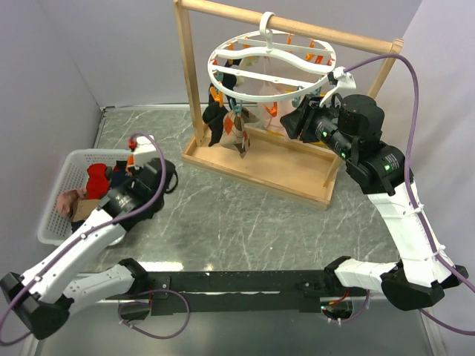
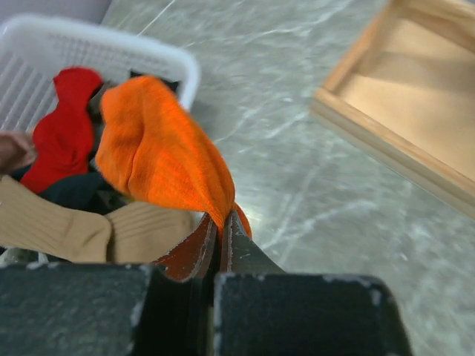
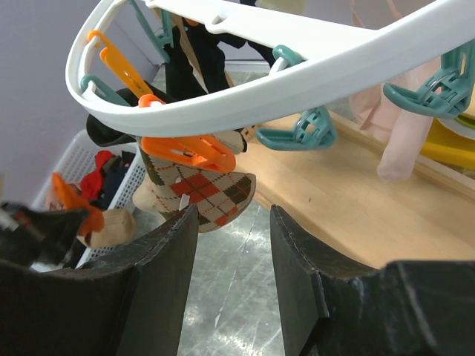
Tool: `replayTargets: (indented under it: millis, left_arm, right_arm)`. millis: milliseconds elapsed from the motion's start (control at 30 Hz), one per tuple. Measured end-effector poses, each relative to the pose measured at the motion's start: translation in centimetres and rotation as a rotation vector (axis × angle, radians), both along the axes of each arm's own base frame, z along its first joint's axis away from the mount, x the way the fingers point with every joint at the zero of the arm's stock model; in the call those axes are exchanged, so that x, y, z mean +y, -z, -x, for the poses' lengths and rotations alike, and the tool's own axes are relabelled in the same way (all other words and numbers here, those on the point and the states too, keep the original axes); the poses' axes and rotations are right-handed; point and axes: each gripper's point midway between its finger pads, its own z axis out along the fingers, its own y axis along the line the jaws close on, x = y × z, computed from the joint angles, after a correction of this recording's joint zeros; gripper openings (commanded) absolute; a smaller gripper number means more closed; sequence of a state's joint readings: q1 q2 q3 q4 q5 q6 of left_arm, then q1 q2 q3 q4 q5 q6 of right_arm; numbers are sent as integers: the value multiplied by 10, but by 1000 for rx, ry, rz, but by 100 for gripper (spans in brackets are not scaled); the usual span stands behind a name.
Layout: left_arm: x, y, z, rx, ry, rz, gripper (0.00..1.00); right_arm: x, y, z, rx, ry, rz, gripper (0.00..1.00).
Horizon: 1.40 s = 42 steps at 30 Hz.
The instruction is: Remove the socks clipped to the hanger
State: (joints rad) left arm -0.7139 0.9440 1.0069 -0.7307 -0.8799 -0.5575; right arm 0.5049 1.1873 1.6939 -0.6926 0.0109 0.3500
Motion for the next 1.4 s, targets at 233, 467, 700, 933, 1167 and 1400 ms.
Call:
replayTargets:
  millis: [233,467,700,933,1167,1400]
  left_arm:
    - [53,-8,-18,-45,-166,119,1]
    - [122,-16,-15,-112,-433,170,1]
    - [192,-8,1,-147,-728,234,1]
    - [223,-1,0,-172,-866,290,79]
    - [213,-11,-21,-202,-752,331,100]
    - [178,-47,-34,-248,-492,381,99]
  right_arm:
    - [-1,1,0,4,4,2,51]
    - [-2,2,0,8,2,5,51]
    - [-3,5,1,18,2,17,52]
    - [-4,2,7,11,-12,8,52]
    - [-5,2,11,7,-16,6,52]
    - [-5,9,10,22,-14,14,52]
